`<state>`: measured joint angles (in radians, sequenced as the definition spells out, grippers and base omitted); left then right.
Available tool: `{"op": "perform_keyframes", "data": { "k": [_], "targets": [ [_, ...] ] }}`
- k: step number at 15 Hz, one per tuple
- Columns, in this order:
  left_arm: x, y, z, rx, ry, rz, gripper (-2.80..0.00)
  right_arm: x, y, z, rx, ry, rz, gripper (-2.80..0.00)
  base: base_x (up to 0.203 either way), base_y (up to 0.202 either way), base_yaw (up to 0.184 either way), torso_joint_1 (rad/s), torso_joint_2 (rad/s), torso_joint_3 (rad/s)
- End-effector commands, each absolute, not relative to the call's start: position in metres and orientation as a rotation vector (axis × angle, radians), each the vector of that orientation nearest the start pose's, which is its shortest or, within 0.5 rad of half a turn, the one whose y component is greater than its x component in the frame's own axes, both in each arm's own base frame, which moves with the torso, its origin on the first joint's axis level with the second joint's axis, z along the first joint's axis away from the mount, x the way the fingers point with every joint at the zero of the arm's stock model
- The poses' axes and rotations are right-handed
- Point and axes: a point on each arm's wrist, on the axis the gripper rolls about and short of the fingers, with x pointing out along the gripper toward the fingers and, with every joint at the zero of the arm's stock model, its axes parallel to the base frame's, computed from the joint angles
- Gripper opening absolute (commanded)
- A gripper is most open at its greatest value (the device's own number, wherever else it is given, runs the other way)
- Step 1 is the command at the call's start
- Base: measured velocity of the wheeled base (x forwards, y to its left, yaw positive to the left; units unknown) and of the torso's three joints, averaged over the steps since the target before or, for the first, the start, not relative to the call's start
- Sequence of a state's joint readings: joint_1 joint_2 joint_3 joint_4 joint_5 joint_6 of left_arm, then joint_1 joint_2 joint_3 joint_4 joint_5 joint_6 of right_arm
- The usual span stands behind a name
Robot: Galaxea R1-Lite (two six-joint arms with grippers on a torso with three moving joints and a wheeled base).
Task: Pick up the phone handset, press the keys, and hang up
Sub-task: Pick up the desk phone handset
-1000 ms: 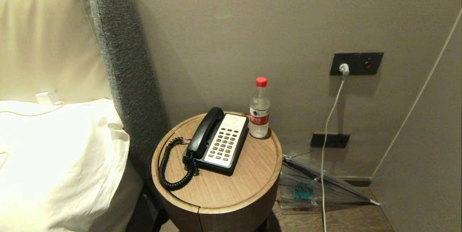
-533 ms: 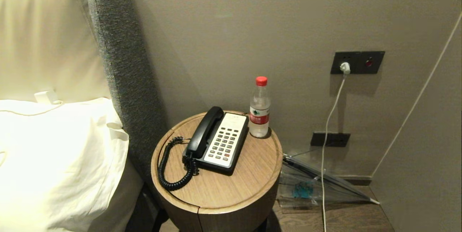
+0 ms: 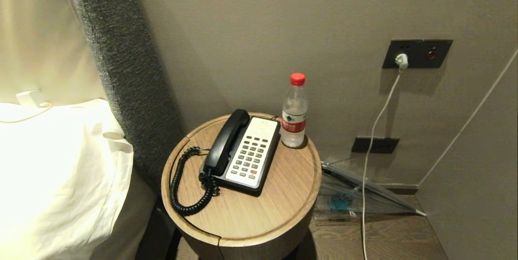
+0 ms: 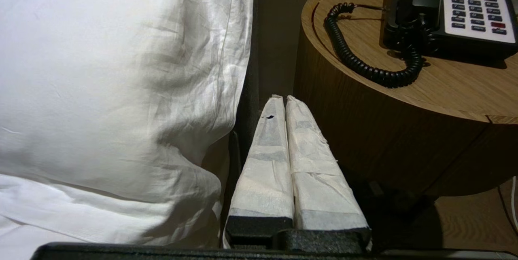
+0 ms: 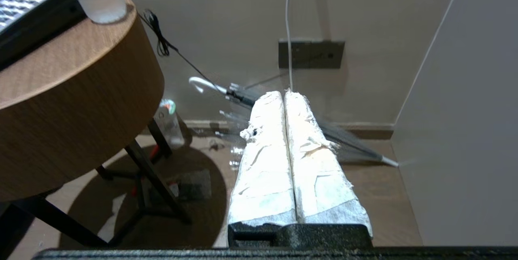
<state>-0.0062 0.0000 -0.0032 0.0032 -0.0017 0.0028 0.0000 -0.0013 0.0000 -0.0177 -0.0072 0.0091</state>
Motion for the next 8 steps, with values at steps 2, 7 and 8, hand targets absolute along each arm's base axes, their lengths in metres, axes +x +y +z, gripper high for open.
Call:
{"op": "perform_keyframes", "data": {
  "k": [2,7,8],
  "targets": [
    [-0.023,0.0001,0.076,0.003,0.0,-0.008,-2.8,-0.0238,-0.0002,0.0766,0.009,-0.031,-0.008,-2.8,0.0,0.0,0.0,0.0,0.0,-0.2],
    [-0.023,0.0001,0.076,0.003,0.0,-0.006,-2.8,-0.0238,-0.0002,0.0766,0.009,-0.031,-0.008,-2.8,0.0,0.0,0.0,0.002,0.0,-0.2],
    [-0.023,0.0001,0.0761,0.002,-0.001,-0.008,-2.8,-0.0238,-0.0002,0.0766,0.009,-0.031,-0.008,-2.8,0.0,0.0,0.0,-0.001,0.0,-0.196]
  ]
}}
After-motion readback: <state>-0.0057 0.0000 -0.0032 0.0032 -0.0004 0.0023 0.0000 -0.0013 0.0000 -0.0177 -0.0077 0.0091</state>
